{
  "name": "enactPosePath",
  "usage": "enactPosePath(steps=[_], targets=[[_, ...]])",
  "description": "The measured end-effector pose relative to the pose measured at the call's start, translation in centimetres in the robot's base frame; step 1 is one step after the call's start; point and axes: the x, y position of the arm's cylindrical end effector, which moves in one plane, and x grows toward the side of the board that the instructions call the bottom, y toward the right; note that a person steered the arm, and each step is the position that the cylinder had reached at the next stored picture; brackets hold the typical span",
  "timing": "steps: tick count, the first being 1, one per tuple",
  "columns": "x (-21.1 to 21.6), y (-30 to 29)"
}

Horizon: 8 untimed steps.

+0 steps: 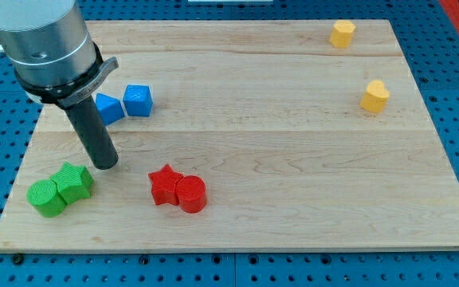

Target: Move the yellow heart towards the yellow hexagon

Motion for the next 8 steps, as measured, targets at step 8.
enactPosePath(steps=[8], targets=[[-3.7, 27.8]])
